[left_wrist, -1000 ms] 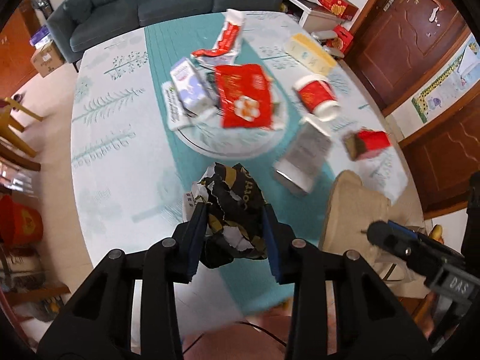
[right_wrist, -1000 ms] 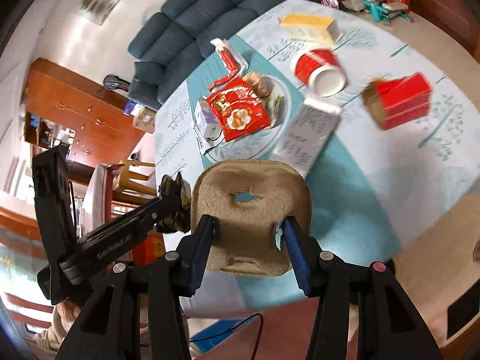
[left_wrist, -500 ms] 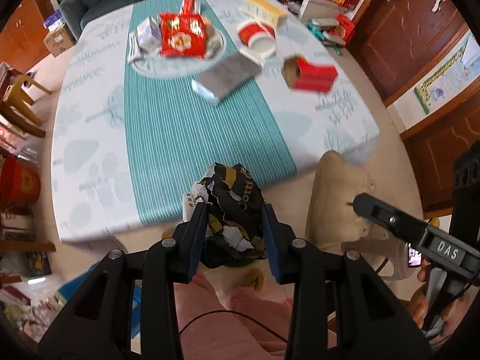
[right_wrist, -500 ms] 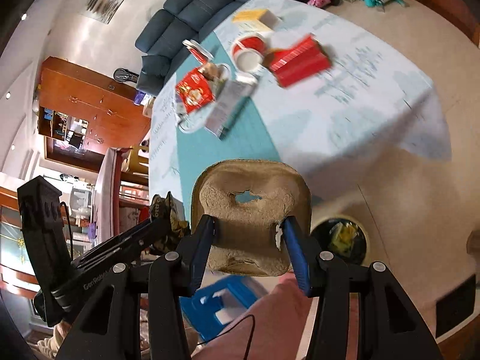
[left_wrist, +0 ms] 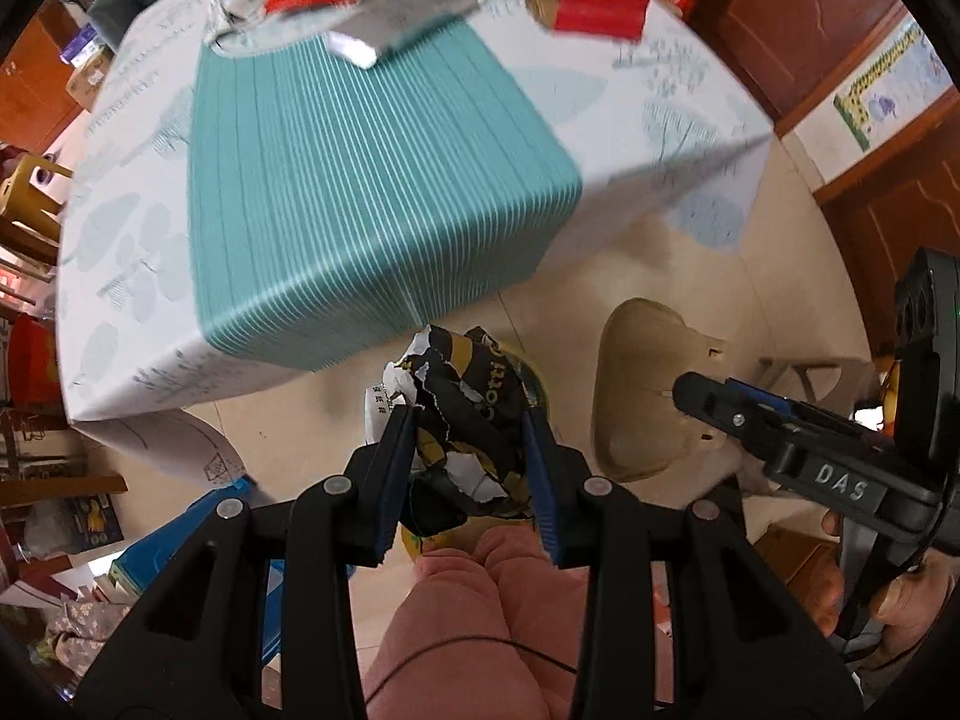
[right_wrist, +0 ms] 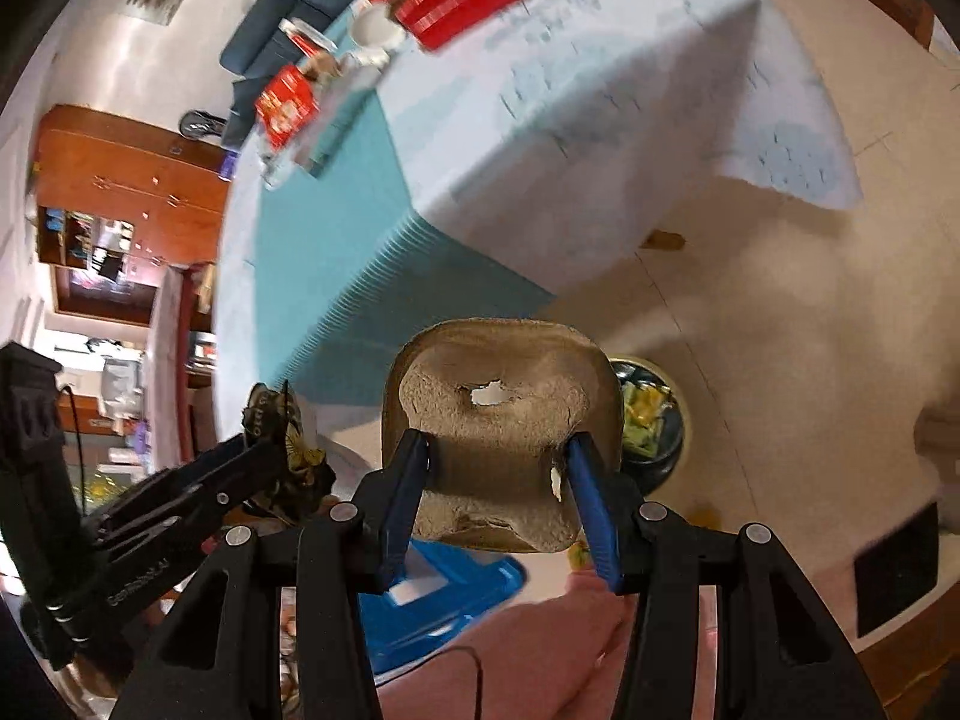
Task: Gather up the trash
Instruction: 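Carry the wrapper and egg-tray piece over the bin and open both grippers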
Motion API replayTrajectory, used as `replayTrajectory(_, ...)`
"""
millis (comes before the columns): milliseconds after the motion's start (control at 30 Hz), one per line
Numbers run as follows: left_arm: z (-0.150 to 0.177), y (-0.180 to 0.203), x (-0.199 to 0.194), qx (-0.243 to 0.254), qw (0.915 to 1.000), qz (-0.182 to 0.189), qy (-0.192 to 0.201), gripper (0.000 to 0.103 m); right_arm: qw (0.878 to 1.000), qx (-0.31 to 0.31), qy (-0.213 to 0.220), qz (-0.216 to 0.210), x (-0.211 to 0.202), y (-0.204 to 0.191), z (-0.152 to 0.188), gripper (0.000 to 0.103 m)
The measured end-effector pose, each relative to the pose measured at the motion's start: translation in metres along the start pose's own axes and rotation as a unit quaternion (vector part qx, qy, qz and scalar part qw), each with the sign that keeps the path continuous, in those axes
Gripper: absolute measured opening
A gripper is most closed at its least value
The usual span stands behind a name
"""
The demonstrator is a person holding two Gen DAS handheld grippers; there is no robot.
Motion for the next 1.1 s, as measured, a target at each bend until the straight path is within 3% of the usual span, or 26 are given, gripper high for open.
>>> replayTrajectory(267,0.027,-0.003,0.083,0.017,0.9997,0.011,-0.014,0.033,0.998,-0.002,-0.017,0.055,0.083,0.038,0.03,0.048)
replayTrajectory(600,0.048,-0.01,0.199,0.001,0.9996,0.019,-0.022,0.033,0.995,0.02,-0.042,0.089,0.202,0.096,0.046,0.048)
replayTrajectory(767,0.054,-0.013,0.249,0.007,0.9995,0.021,-0.022,0.034,0.994,0.026,-0.05,0.089,0.255,0.111,0.047,0.049)
replayTrajectory(867,0.058,-0.015,0.271,0.009,0.9993,0.021,-0.028,0.034,0.996,0.038,-0.055,0.066,0.28,0.12,0.046,0.049)
replayTrajectory(933,0.06,-0.017,0.283,0.008,0.999,0.026,-0.035,0.035,0.996,0.05,-0.058,0.053,0.292,0.126,0.044,0.052)
replayTrajectory(1033,0.061,-0.018,0.298,0.012,0.9986,0.028,-0.044,0.039,0.996,0.064,-0.053,0.039,0.303,0.133,0.045,0.075)
replayTrajectory(1067,0.06,-0.019,0.3,0.012,0.9986,0.026,-0.044,0.046,0.996,0.068,-0.051,0.036,0.304,0.134,0.047,0.083)
replayTrajectory(1100,0.061,-0.02,0.302,0.01,0.9988,0.024,-0.042,0.054,0.996,0.073,-0.048,0.035,0.306,0.137,0.047,0.085)
Point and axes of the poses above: each gripper's, at about its wrist camera, not at the fingertips, and x roughly the way its jaws point, y to its right, z to its underside, the point moved 5 cm from there along x, roughly the way its jaws point, and after that the axes turned 1 degree about x, right-handed, at the moved point
